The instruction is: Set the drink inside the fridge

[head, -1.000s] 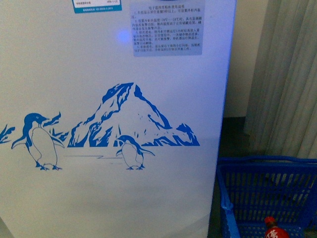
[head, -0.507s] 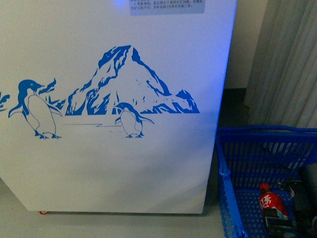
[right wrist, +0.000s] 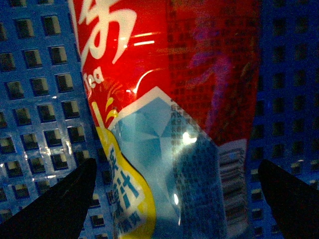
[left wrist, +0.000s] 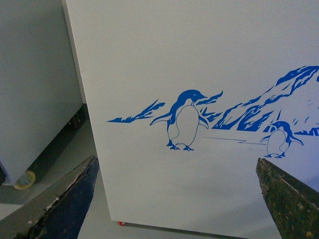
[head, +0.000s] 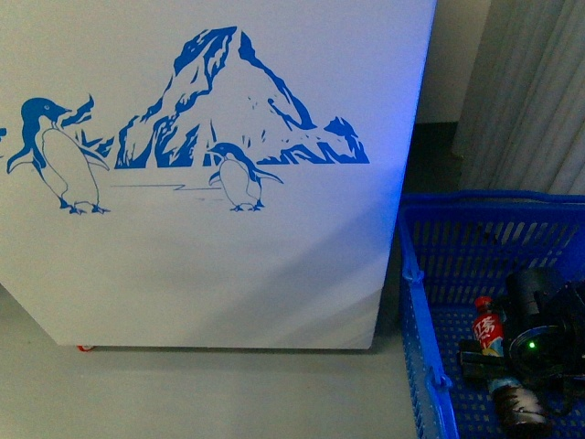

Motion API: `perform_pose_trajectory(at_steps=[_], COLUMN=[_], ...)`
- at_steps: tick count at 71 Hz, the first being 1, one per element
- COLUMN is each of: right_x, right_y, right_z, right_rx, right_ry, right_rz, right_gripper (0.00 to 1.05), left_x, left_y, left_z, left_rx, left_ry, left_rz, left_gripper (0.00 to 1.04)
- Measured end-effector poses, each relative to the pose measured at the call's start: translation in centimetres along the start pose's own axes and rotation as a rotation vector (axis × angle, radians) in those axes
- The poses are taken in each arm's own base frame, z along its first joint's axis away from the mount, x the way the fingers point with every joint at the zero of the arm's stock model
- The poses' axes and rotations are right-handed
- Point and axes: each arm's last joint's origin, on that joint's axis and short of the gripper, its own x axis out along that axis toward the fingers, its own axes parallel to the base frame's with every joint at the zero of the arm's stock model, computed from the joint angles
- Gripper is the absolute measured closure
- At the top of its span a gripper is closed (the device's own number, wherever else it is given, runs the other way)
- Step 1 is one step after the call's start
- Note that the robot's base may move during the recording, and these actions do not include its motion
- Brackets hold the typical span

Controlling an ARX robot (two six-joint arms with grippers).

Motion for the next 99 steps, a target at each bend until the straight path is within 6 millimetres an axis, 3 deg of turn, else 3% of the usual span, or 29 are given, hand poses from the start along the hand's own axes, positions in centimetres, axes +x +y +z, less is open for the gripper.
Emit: perform_pose_trajectory(at_steps=[13,27,38,52,58,72,91,99], right_x=[1.1,0.9,-0.4,-3.8,-6.8,-16.5,-31.0,-38.2], right_y=[0.1,0.1,-0.2,-0.9,-1.4,-2.8,-5.2,-6.3], right_z=[-0.1,-0.3,-0.9,-1.0,-0.1,2.5,3.1,4.1], right_rx=[0.006,0.020,0.032,0.059,0.068,0.080,0.043,0.034], right_ry=[0.021,0.036,0.058,0.051,0.012,-0.124,-0.354,-0.573], right_rz=[0.003,0.039,0.049,0.078,0.100,0.171,0.264,0.261], right_gripper=[0.08,0.39,0.56,0.64,0.64,0.64,0.65,0.65], left_x=[0.0,0.0,0.0,0.0,0.0,0.0,0.0,0.0], left_y=[0.0,0.0,0.0,0.0,0.0,0.0,0.0,0.0], left_z=[0.0,0.0,0.0,0.0,0.0,0.0,0.0,0.0], left_rx=[0.000,0.000,0.000,0.000,0.000,0.000,0.000,0.000], left_ry=[0.000,0.000,0.000,0.000,0.000,0.000,0.000,0.000], left_rz=[0.000,0.000,0.000,0.000,0.000,0.000,0.000,0.000], left_gripper=[0.08,0.08,0.08,0.08,0.08,0.08,0.08,0.08])
